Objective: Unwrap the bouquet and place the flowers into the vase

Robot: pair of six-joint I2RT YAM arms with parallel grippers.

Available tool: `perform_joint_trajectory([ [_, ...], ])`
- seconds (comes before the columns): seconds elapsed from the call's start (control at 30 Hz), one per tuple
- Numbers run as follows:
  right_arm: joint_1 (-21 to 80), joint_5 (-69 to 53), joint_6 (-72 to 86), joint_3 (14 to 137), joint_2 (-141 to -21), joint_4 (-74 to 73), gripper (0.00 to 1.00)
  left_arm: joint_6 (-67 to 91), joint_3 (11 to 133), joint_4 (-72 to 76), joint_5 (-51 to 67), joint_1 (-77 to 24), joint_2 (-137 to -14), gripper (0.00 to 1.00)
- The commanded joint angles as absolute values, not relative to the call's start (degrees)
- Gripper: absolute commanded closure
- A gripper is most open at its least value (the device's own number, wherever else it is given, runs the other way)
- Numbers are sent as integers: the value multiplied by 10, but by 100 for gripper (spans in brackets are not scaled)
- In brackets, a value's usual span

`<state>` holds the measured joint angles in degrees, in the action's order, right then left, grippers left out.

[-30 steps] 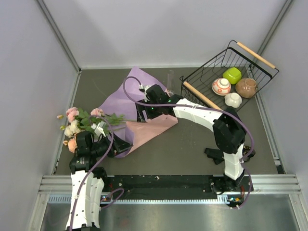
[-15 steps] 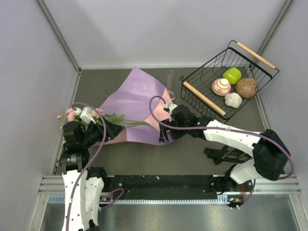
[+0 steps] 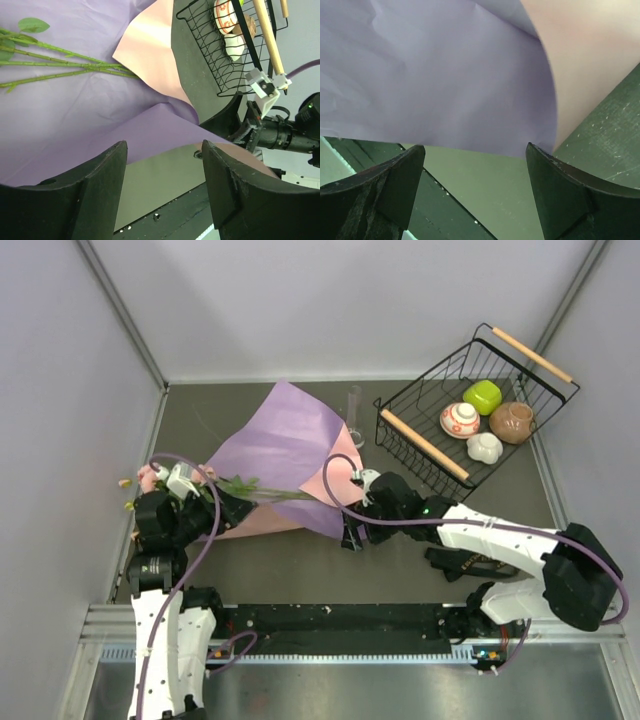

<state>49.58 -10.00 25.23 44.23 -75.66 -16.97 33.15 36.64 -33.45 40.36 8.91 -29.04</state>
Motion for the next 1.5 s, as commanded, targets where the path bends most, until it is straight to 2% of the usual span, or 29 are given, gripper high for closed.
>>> perform_joint_trajectory([
  [0.0,501,-85,225,444,-703,-181,16,326,388,-357,379,89,-283,33],
  [0.2,500,-36,193,517,-680,-212,12,307,391,-470,322,88,-221,26],
  [0.33,492,-16,177,583,-693,-208,9,291,445,-532,205,88,-210,23],
  [0.63,480,-145,254,690,-798,-134,11,237,585,-536,57,88,-241,20],
  [0.73,511,-154,271,676,-836,-99,13,255,580,-497,105,87,-251,20],
  [0.9,556,-128,283,606,-849,-84,14,344,419,-291,404,87,-280,22],
  [1.0,559,-115,294,536,-825,-67,17,384,355,-208,459,82,-344,20],
  [1.13,560,-35,260,480,-782,-68,18,362,331,-196,420,33,-406,21],
  [1.23,560,38,201,488,-781,-79,16,409,302,-158,378,-33,-444,26],
  [1.4,560,130,135,587,-900,-99,13,468,269,-99,302,-115,-511,41],
  [1.47,560,149,130,619,-940,-99,13,471,251,-100,256,-117,-510,43],
])
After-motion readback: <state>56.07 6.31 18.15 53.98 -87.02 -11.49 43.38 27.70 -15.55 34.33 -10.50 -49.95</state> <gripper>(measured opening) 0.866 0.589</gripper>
